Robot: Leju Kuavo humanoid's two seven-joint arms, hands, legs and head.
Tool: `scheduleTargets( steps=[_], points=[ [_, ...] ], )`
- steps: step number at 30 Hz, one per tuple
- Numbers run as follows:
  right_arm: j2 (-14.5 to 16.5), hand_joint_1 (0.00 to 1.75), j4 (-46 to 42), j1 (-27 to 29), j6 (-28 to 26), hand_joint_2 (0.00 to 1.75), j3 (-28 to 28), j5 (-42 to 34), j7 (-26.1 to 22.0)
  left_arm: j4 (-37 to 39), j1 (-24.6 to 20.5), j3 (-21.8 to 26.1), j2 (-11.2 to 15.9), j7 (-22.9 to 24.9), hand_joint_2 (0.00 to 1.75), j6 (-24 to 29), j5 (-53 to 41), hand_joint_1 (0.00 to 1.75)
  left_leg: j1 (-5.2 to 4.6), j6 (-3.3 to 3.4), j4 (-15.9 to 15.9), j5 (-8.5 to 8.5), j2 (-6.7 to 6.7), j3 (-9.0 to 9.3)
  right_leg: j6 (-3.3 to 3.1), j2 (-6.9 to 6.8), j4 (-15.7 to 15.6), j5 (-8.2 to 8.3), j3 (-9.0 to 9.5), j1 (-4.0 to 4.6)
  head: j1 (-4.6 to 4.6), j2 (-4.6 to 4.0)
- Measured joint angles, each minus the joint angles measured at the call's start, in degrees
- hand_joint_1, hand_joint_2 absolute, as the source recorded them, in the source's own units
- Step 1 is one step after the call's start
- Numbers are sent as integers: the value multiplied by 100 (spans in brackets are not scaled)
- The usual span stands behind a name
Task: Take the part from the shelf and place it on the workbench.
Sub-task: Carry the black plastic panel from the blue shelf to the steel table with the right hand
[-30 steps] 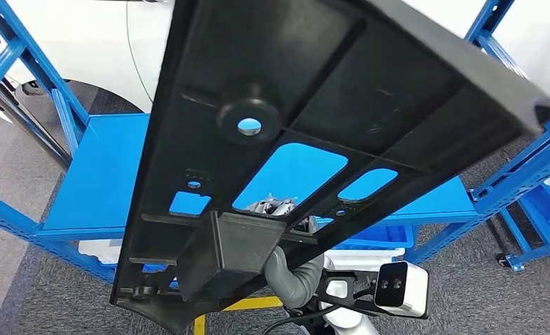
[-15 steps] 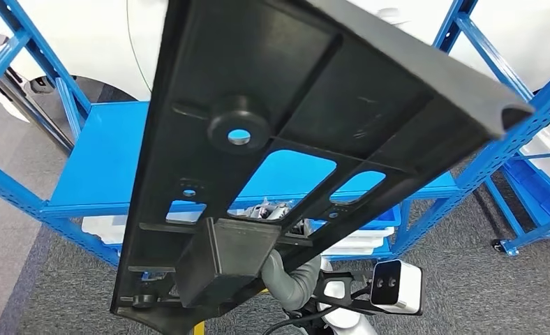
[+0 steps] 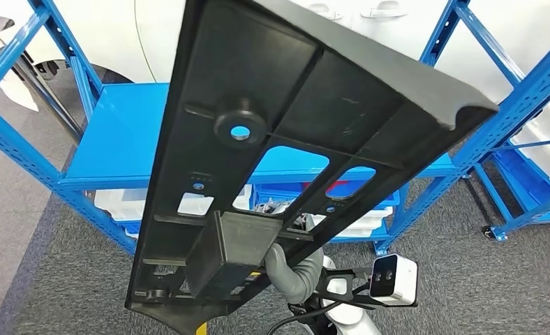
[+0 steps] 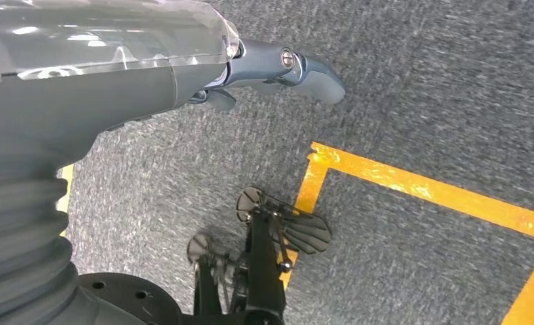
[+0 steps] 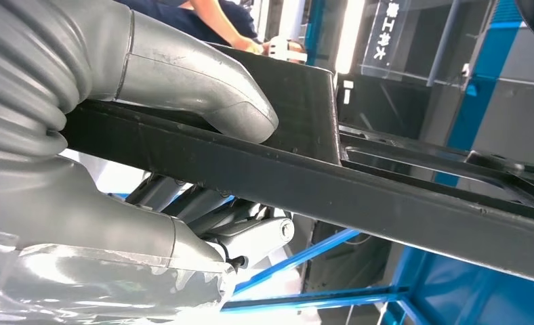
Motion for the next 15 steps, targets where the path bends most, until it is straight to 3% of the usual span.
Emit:
scheduleTargets(
  steps=[2,5,6,7,9,10,11,12,13,15],
  points=[
    [1,175,9,3,28,175,-41,-1,0,0,-1,0,-9,3,175,4,-9,0,-1,-61,16,81,-3,-38,-74,2,-518,-7,325,36,0,1],
    [3,175,39,9,95,175,-128,0,0,0,2,-2,-11,18,175,51,-39,0,10,-162,4,150,-8,-70,-187,-7,-591,108,268,39,1,0],
    [5,175,48,10,109,175,-148,1,0,0,6,-2,-13,25,175,72,-48,0,13,-192,86,32,-12,-113,-233,-17,-607,175,218,25,1,-1],
    [9,175,57,13,115,175,-164,2,0,0,10,-1,-15,29,175,87,-51,0,19,-222,289,-198,-15,-189,-270,-26,-624,250,154,10,1,-1],
    [16,175,74,26,122,175,-194,4,0,0,10,-1,-22,34,175,93,-54,0,37,-282,1007,-793,-16,-389,-308,-33,-621,383,-12,12,1,-1],
    [17,175,85,37,128,175,-213,6,0,0,9,-1,-23,34,175,90,-56,0,45,-310,1379,-976,-16,-461,-306,-36,-613,448,-99,16,1,-1],
    [17,175,98,48,137,175,-234,8,0,0,8,-1,-23,33,175,86,-58,0,52,-331,1622,-1016,-16,-465,-299,-39,-601,509,-187,17,1,-1],
    [17,175,110,58,150,175,-255,9,0,0,7,-1,-22,30,175,81,-60,0,59,-343,1674,-931,-16,-375,-286,-41,-583,564,-275,15,1,-1],
    [17,175,118,66,162,175,-274,11,0,0,5,-1,-22,26,175,75,-61,0,66,-347,1509,-784,-16,-178,-269,-42,-559,615,-361,11,1,-1],
    [24,175,124,69,188,175,-302,16,0,0,-15,-1,-20,17,175,51,-61,0,70,-333,717,-637,-18,451,-222,-39,-488,694,-508,12,1,0]
  ],
)
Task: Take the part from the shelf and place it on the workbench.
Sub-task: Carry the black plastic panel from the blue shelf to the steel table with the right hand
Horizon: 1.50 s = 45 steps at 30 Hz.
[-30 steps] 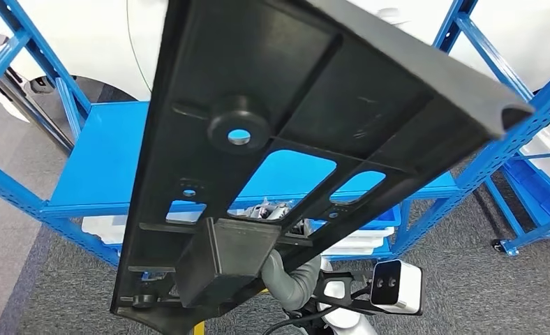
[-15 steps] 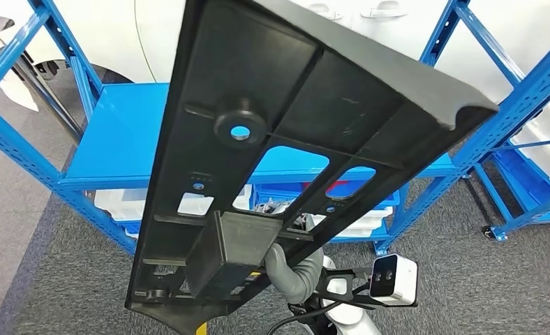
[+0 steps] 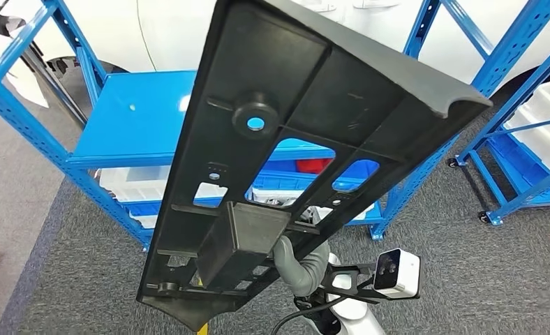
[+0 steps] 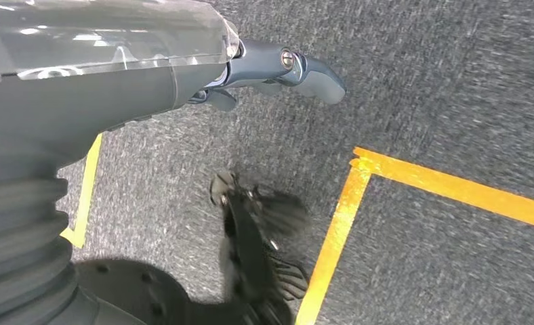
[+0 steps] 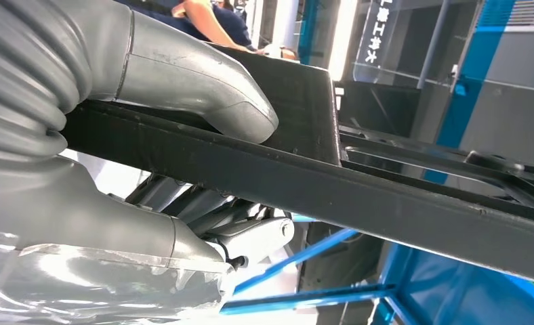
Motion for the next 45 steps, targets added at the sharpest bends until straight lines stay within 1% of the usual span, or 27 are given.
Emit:
scheduleTargets(
  steps=[2,3,5,7,9,10,11,12,13,15,17,18,21,23,25,26,27,28,30,32,35,37,40,41,42,43,45],
  points=[
    [15,175,2,-1,13,175,-13,9,0,0,-25,-1,7,-6,175,-23,2,0,-20,70,-642,-86,-14,428,66,-2,53,70,-76,12,0,1],
    [23,175,3,-1,15,175,-15,13,0,0,-30,-1,10,-8,175,-27,7,0,-39,117,-765,-126,-21,478,102,-4,60,108,-93,14,1,0],
    [29,175,16,0,17,175,-16,16,0,0,-22,2,14,-8,175,-20,26,0,-40,218,-790,-55,-10,403,178,5,72,149,-127,-1,0,-1],
    [29,175,43,-1,17,175,-18,11,1,0,-21,15,16,-3,175,-3,50,0,-27,318,-809,72,20,291,229,25,337,-162,-253,-17,1,-1],
    [28,175,81,-4,17,175,-18,-4,1,0,-22,36,20,1,175,20,69,0,-32,368,-809,201,34,130,253,33,1017,-754,-467,-31,1,-1],
    [28,175,106,-5,21,175,-18,-14,0,0,-19,50,22,7,175,33,78,0,-39,370,-805,259,34,43,263,33,1390,-949,-552,-33,1,-1],
    [28,175,134,-5,29,175,-18,-25,1,0,-14,66,22,17,175,45,87,0,-46,368,-802,315,34,-41,268,33,1661,-1005,-581,-34,1,-1],
    [28,175,162,-5,40,175,-18,-37,1,0,-9,80,22,31,175,56,101,0,-52,360,-797,368,35,-119,264,33,1754,-921,-525,-33,1,-1],
    [28,175,185,-5,52,175,-16,-48,1,0,-4,94,21,48,175,65,112,0,-56,350,-793,415,35,-186,252,33,1641,-756,-369,-32,1,-1],
    [29,175,208,-10,62,175,-2,-62,1,0,1,113,13,71,175,81,127,0,-66,321,-777,494,32,-275,189,32,890,-517,203,-15,0,0],
    [34,175,209,-17,27,175,28,-68,1,0,1,128,2,82,175,101,128,0,-77,267,-757,559,29,-317,124,29,133,-581,692,16,0,1],
    [37,175,208,-19,-2,175,41,-77,0,0,2,133,-2,87,175,115,126,0,-77,231,-755,589,29,-326,98,28,-47,-642,789,33,0,1],
    [40,175,205,-20,-88,175,63,-113,0,0,5,140,5,107,175,157,121,0,-58,130,-697,589,29,-369,-9,15,-139,-576,772,18,0,-1],
    [42,175,202,-23,-122,175,83,-132,0,0,11,143,10,120,175,167,114,0,-42,80,-250,249,22,-553,-83,-5,-165,-496,723,-5,0,-1],
    [40,175,202,-20,-150,175,102,-145,0,0,20,149,13,129,175,169,105,0,-33,32,536,-200,20,-842,-109,-9,-153,-442,643,6,0,-1],
    [39,175,203,-17,-164,175,106,-152,0,0,25,155,17,132,175,169,104,0,-29,16,823,-304,21,-928,-106,-9,-141,-422,607,11,0,-1],
    [38,175,203,-16,-174,175,109,-163,0,0,29,163,21,134,175,170,103,0,-27,8,911,-293,21,-917,-100,-9,-124,-409,576,13,0,-1],
    [36,175,202,-15,-179,175,111,-175,0,0,34,171,25,134,175,169,101,0,-25,8,757,-179,21,-786,-93,-8,-105,-403,555,13,0,-1],
    [35,175,197,-19,-176,175,116,-199,0,0,36,182,34,134,175,169,92,0,-24,35,-24,116,21,-291,-71,-8,-58,-407,525,17,0,-1],
    [35,175,184,-23,-167,175,125,-212,1,0,34,190,43,137,175,172,80,0,-46,94,-609,233,18,48,-25,-5,-22,-407,491,33,0,0],
    [29,175,172,-26,-146,175,135,-262,1,0,35,204,49,138,175,184,68,0,-59,196,-738,233,29,66,70,13,-2,-389,451,42,0,0],
    [19,175,156,-29,-136,175,134,-300,-1,0,33,215,52,135,175,192,60,0,-36,273,-779,266,63,51,138,28,186,-525,355,35,1,0],
    [-8,175,126,-28,-126,175,127,-302,-2,0,32,226,62,122,175,247,30,0,-33,336,-797,297,147,7,200,35,1236,-1054,-155,3,1,-1],
    [-20,175,119,-22,-135,175,119,-277,-2,0,34,229,67,118,175,280,17,0,-37,341,-796,300,182,-6,214,34,1568,-1157,-320,-10,1,-1],
    [-32,175,105,-16,-154,175,110,-241,-1,0,35,231,73,114,175,314,7,0,-40,343,-791,303,220,-13,223,32,1720,-1155,-398,-22,1,-1],
    [-43,175,83,-11,-178,175,99,-199,-1,0,35,233,77,105,175,345,1,0,-41,341,-784,302,258,-14,226,23,1623,-1035,-354,-32,1,-1],
    [-58,175,8,-8,-244,175,83,-115,-1,0,30,234,79,83,175,400,-11,0,-44,323,-765,292,333,-4,204,-101,867,-627,15,-33,2,-1]
  ],
)
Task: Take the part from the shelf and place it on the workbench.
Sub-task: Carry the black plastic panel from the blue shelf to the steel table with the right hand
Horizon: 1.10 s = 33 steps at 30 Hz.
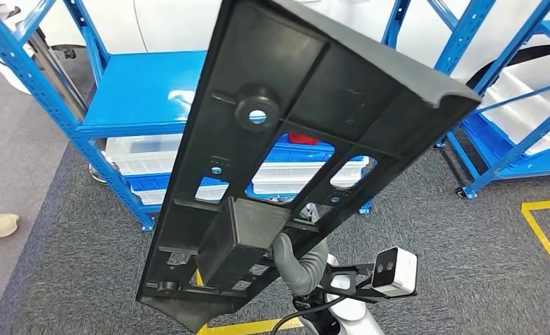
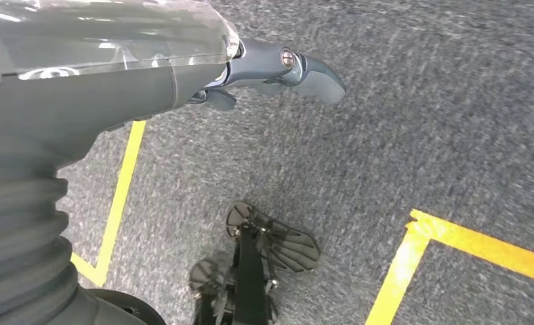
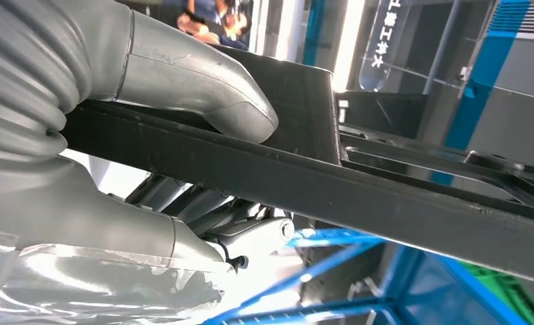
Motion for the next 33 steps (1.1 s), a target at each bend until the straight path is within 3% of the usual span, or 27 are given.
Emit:
scheduleTargets(
  steps=[2,3,6,8,9,11,12,13,14,15,17,18,20,21,22,24,26,27,28,29,30,31,33],
  points=[
    [-7,175,-73,-3,-60,175,-9,64,-1,0,-2,0,1,-16,175,49,-24,0,-27,-39,29,-19,56,5,-54,-238,-670,228,308,39,0,0],
    [-9,175,-104,-2,-83,175,-11,88,-1,0,0,0,3,-21,175,72,-37,0,-42,-62,39,-23,84,3,-82,-305,-803,250,354,57,-1,0],
    [-27,175,-209,29,-119,175,-40,137,-1,0,-3,-1,8,-54,175,117,-81,0,-54,-137,38,-23,215,7,-159,-168,-824,277,309,74,-2,0],
    [-42,175,-311,54,-132,175,-64,187,-2,0,-17,-2,6,-109,175,154,-123,0,-32,-197,163,-139,141,-38,-230,-55,-850,324,296,53,-2,1],
    [-44,175,-362,62,-137,175,-72,214,-3,0,-19,-3,4,-133,175,168,-149,0,-20,-221,381,-288,31,-126,-263,2,-864,347,292,36,-2,1],
    [-55,175,-447,78,-145,175,-84,265,-5,0,0,-7,-2,-150,175,168,-202,0,-5,-256,1133,-686,-191,-445,-298,131,-864,370,273,21,-2,1],
    [-65,175,-477,92,-150,175,-86,283,-4,0,12,-10,-2,-147,175,162,-224,0,-3,-268,1499,-823,-235,-606,-303,204,-861,376,267,23,-2,0],
    [-79,175,-507,109,-157,175,-89,300,-4,0,20,-13,-2,-144,175,157,-248,0,-3,-272,1707,-856,-254,-703,-304,278,-855,378,265,26,-2,0],
    [-93,175,-535,123,-167,175,-90,313,-3,0,24,-17,-2,-140,175,155,-269,0,-3,-268,1687,-770,-266,-696,-302,353,-848,379,267,27,-2,0],
    [-107,175,-566,133,-182,175,-90,325,-3,0,23,-25,-2,-132,175,162,-298,0,-3,-255,1424,-581,-290,-577,-297,430,-839,378,273,28,-2,0],
    [-126,175,-632,133,-241,175,-90,360,-3,0,22,-48,7,-106,175,194,-360,0,8,-209,603,-186,-499,-207,-267,575,-809,370,271,33,-2,0],
    [-132,175,-657,128,-288,175,-88,389,-2,0,23,-62,13,-93,175,202,-390,0,14,-190,290,-88,-616,-66,-238,641,-790,370,253,33,-2,0],
    [-150,175,-690,122,-413,175,-83,456,0,0,27,-96,25,-62,175,191,-448,0,7,-156,88,-88,-732,15,-161,754,-772,389,194,17,-1,0],
    [-162,175,-705,123,-477,175,-81,490,1,0,26,-115,29,-49,175,178,-472,0,4,-135,73,-81,-685,17,-120,809,-777,405,167,5,-1,0],
    [-178,175,-727,127,-542,175,-79,522,1,0,21,-137,31,-34,175,162,-500,0,13,-103,57,-64,-629,15,-84,803,-768,403,150,0,-1,0],
    [-219,175,-793,126,-692,175,-69,577,0,0,5,-186,31,-10,175,127,-567,0,37,-31,16,-32,-503,14,-24,568,-548,247,37,17,-1,0],
    [-261,175,-852,127,-873,175,-49,637,-1,0,14,-238,31,24,175,99,-645,0,33,11,6,-29,-356,4,20,273,139,-132,-292,12,0,0],
    [-278,175,-864,132,-960,175,-37,674,-1,0,27,-260,31,46,175,91,-674,0,28,18,7,-32,-275,-1,41,222,539,-303,-485,-4,0,0],
    [-300,175,-871,139,-1045,175,-21,714,-1,0,37,-279,28,70,175,80,-698,0,26,20,9,-35,-190,-4,62,203,819,-381,-620,-22,0,0],
    [-323,175,-874,142,-1117,175,-5,749,-1,0,38,-292,22,88,175,72,-713,0,26,18,11,-38,-110,-6,80,191,895,-349,-652,-39,1,1],
    [-344,175,-881,143,-1169,175,13,784,0,0,34,-300,12,102,175,65,-721,0,27,12,14,-43,-38,-3,91,166,735,-217,-564,-53,1,1],
    [-363,175,-895,141,-1215,175,39,819,1,0,27,-309,-1,110,175,61,-726,0,27,0,19,-51,28,4,91,99,382,-24,-370,-60,1,1],
    [-386,175,-929,114,-1324,175,113,909,1,0,19,-330,-30,117,175,59,-737,0,4,-49,41,-82,137,23,42,-165,-416,253,49,-29,0,1]
  ],
)
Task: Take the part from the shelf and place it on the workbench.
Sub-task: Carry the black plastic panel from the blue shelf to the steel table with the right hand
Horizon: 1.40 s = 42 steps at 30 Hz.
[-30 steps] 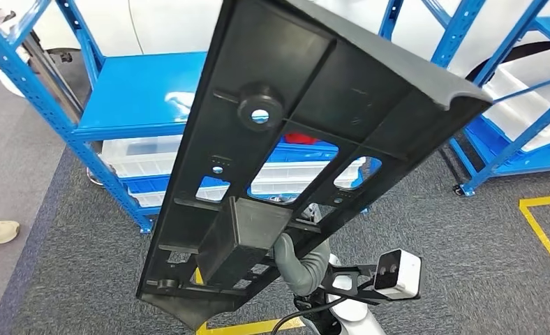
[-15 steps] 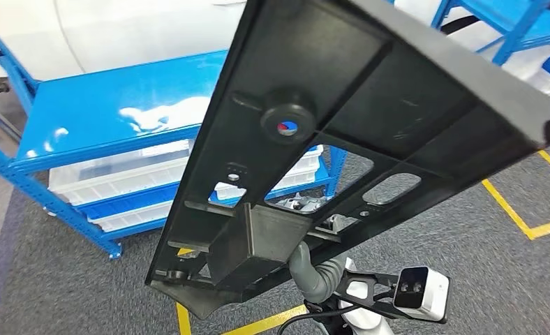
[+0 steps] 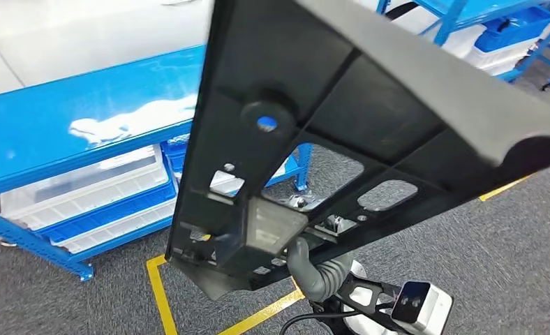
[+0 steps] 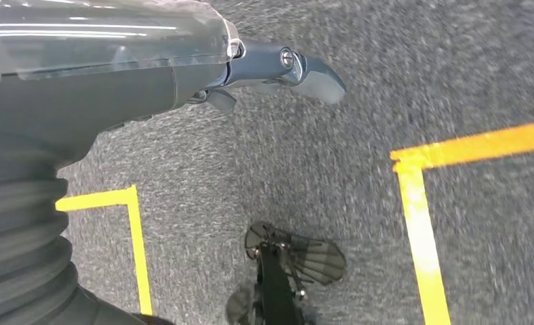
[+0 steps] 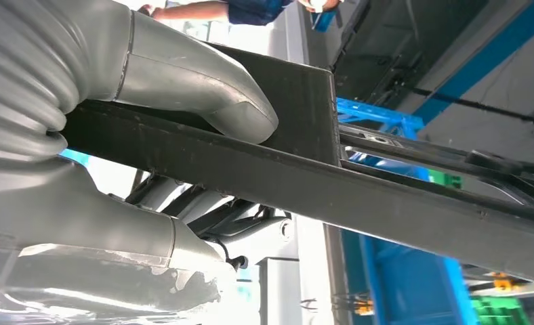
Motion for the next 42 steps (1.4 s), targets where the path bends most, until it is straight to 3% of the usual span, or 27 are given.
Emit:
scheduleTargets(
  steps=[2,4,6,8,9,10,11,12,13,15,17,19,20,22,24,26,27,28,30,32,34,36,38,40,41,42],
  points=[
    [-17,175,-27,-49,-183,175,119,88,-1,0,-1,-19,-29,3,175,-15,-17,0,-28,-66,15,-22,105,15,-78,-120,-344,63,154,46,-1,0],
    [-38,175,-43,-84,-373,175,243,134,-1,0,-14,-38,-57,-9,175,-68,-39,0,-25,-132,9,-35,191,30,-156,3,-366,86,137,52,-1,0],
    [-60,175,-65,-135,-529,175,366,155,-1,1,-30,-67,-84,-26,175,-157,-74,0,-1,-192,171,-178,21,-17,-234,117,-410,125,145,27,-1,0],
    [-74,175,-82,-215,-652,175,508,146,-1,3,-17,-86,-104,-30,175,-218,-95,0,17,-227,779,-538,-271,-269,-288,242,-431,153,145,12,-1,-1],
    [-81,175,-83,-243,-692,175,569,127,0,4,0,-89,-111,-25,175,-227,-90,0,19,-235,1180,-722,-348,-448,-302,314,-429,157,139,17,-2,-1],
    [-93,175,-82,-255,-711,175,615,102,1,4,16,-89,-113,-19,175,-220,-76,0,21,-242,1502,-829,-381,-598,-308,391,-427,159,139,22,-2,0],
    [-107,175,-82,-260,-715,175,648,70,1,4,25,-88,-113,-13,175,-211,-57,0,22,-244,1635,-815,-397,-666,-310,472,-422,159,142,26,-2,0],
    [-120,175,-81,-266,-711,175,678,28,2,4,27,-87,-113,-7,175,-202,-41,0,24,-241,1544,-690,-410,-634,-306,553,-414,158,148,26,-2,0],
    [-130,175,-80,-278,-701,175,702,-25,2,4,24,-86,-112,-7,175,-194,-25,0,30,-232,1236,-477,-442,-502,-298,633,-401,153,156,24,-2,0],
    [-148,175,-79,-317,-662,175,724,-168,1,4,20,-81,-113,-15,175,-187,-2,0,56,-206,458,-128,-662,-159,-257,779,-359,135,149,24,-2,-1],
    [-173,175,-76,-361,-610,175,722,-289,2,4,22,-74,-114,-24,175,-179,13,0,63,-171,105,-59,-837,-4,-182,903,-325,139,98,19,-2,1],
    [-202,175,-74,-382,-572,175,716,-345,3,4,15,-70,-119,-30,175,-173,18,0,58,-113,78,-60,-774,0,-97,1018,-330,168,51,6,-2,1],
    [-216,175,-74,-387,-564,175,711,-359,2,4,7,-70,-123,-32,175,-171,20,0,63,-71,53,-42,-711,6,-66,995,-310,154,31,5,-1,0],
    [-242,175,-75,-416,-546,175,706,-383,1,4,-3,-68,-132,-33,175,-169,27,0,76,12,1,-11,-575,18,-23,751,2,-38,-123,22,1,0],
    [-261,175,-69,-438,-476,175,690,-432,1,4,12,-57,-132,-24,175,-147,44,0,47,53,-2,-12,-428,17,0,453,716,-390,-473,18,2,0],
    [-279,175,-48,-429,-371,175,657,-489,0,4,28,-39,-133,5,175,-100,66,0,27,61,1,-22,-271,14,17,361,1245,-538,-740,0,2,-1],
    [-286,175,-34,-420,-322,175,635,-506,1,4,28,-30,-136,21,175,-77,72,0,23,58,4,-29,-198,17,16,336,1212,-455,-726,-5,2,-1],
    [-291,175,-23,-410,-281,175,610,-509,1,4,25,-20,-142,35,175,-61,73,0,21,51,7,-38,-133,25,6,297,958,-287,-596,-8,2,-1],
    [-292,175,-16,-398,-215,175,550,-497,2,4,20,-2,-159,55,175,-33,56,0,5,14,16,-68,-21,53,-53,50,143,44,-168,31,2,-1],
    [-290,175,-19,-393,-175,175,494,-478,0,4,22,13,-169,69,175,-12,35,0,-20,-42,24,-95,81,78,-133,-118,-312,148,50,89,1,-1],
    [-289,175,-23,-379,-164,175,447,-468,-1,4,18,27,-171,76,175,-4,28,0,-28,-104,10,-108,191,109,-197,-16,-350,147,37,108,1,-1],
    [-286,175,-34,-369,-168,175,410,-455,-1,4,2,33,-172,76,175,-3,11,0,-9,-170,77,-195,73,110,-264,111,-398,181,54,76,1,0],
    [-265,175,-46,-374,-186,175,387,-432,-1,4,5,34,-173,74,175,-5,-32,0,13,-212,544,-496,-233,-88,-326,232,-434,215,67,45,1,0],
    [-241,175,-61,-363,-231,175,363,-404,-1,4,31,33,-174,90,175,-7,-80,0,18,-232,1312,-842,-385,-450,-356,380,-431,224,56,48,1,-1],
    [-238,175,-74,-341,-264,175,345,-395,-1,4,40,33,-173,108,175,-7,-96,0,19,-239,1561,-893,-403,-577,-358,462,-426,226,55,52,1,-1],
    [-238,175,-92,-316,-306,175,322,-398,0,4,43,33,-172,129,175,-4,-105,0,21,-239,1603,-827,-412,-611,-358,545,-419,226,57,53,1,-1]
  ],
)
